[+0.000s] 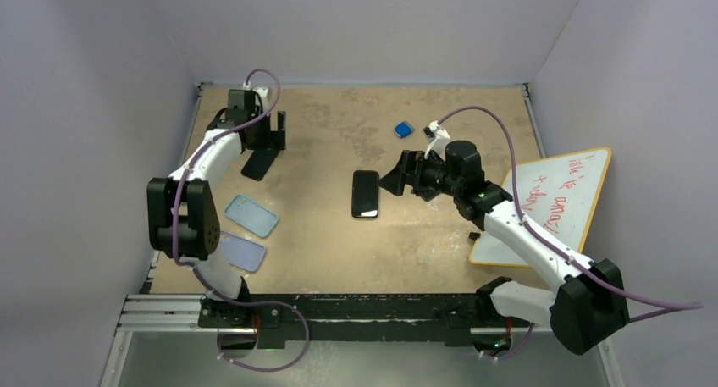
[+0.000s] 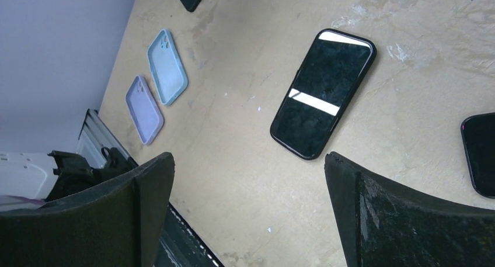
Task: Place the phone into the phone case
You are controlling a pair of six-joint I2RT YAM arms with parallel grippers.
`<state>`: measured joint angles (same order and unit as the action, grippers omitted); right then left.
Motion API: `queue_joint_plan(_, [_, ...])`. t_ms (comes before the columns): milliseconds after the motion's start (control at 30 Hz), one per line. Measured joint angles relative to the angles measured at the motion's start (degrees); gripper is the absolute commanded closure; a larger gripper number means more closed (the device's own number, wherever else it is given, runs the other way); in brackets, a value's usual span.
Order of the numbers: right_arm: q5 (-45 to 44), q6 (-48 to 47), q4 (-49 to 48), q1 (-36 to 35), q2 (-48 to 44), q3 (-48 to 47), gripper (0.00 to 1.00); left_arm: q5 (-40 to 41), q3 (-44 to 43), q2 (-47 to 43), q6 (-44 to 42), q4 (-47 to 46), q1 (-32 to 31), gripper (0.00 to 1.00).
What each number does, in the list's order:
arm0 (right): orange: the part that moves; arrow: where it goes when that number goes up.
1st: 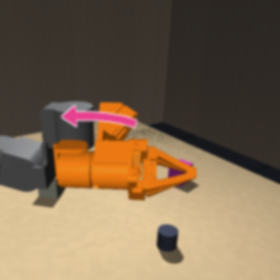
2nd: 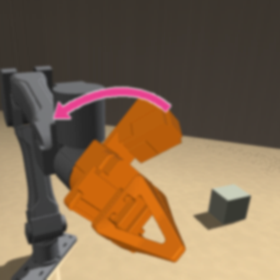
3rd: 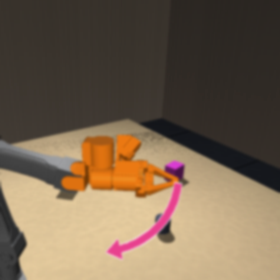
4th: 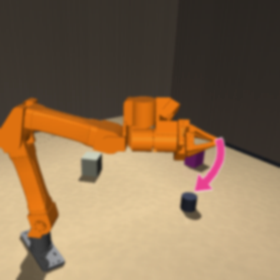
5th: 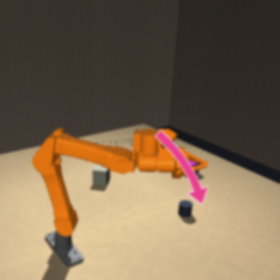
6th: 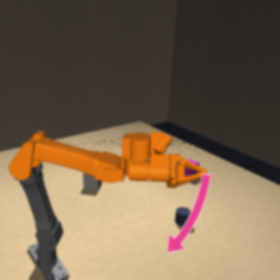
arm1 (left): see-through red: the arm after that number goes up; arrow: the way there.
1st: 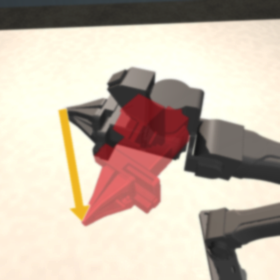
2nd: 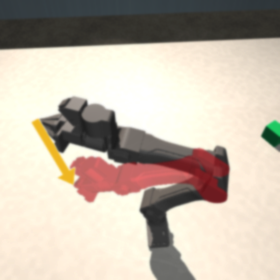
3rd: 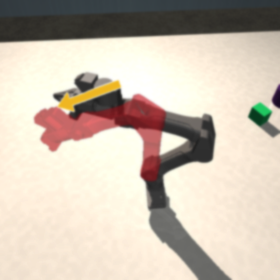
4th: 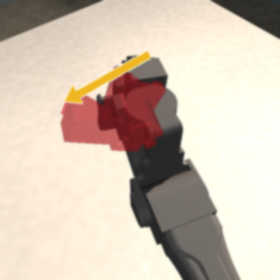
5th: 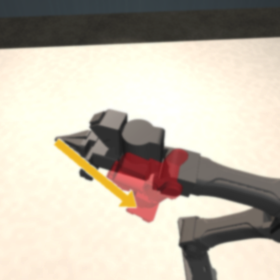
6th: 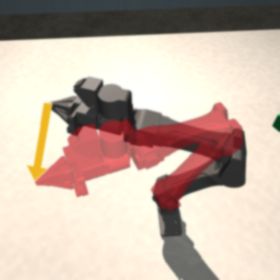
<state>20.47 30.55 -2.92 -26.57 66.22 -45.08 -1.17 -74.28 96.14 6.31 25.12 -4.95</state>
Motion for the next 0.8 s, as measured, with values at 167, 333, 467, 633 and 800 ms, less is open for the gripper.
queue_joint_plan(167, [0.2,-0.8,1.1,0.0,-0.7,0.5,0.01,-2.3,-1.3,8.2,-3.3,-0.5,5.6,0.0])
queue_joint_plan(333, [0.2,-1.2,1.1,0.0,-1.0,0.5,0.01,-3.7,-6.8,14.3,-6.2,0.8,8.0,0.01])
queue_joint_plan(467, [0.3,-1.4,1.8,0.0,-0.6,0.5,0.01,-5.9,-13.1,19.3,-8.5,1.3,8.7,0.01])
queue_joint_plan(633, [-0.1,-2.1,4.3,0.0,-0.2,0.5,0.01,-8.1,-14.8,22.4,-10.1,2.5,8.7,0.04])
queue_joint_plan(800, [-0.7,-2.3,4.5,0.0,-0.3,0.5,0.01,-8.4,-15.0,24.9,-11.4,4.6,8.7,0.04])
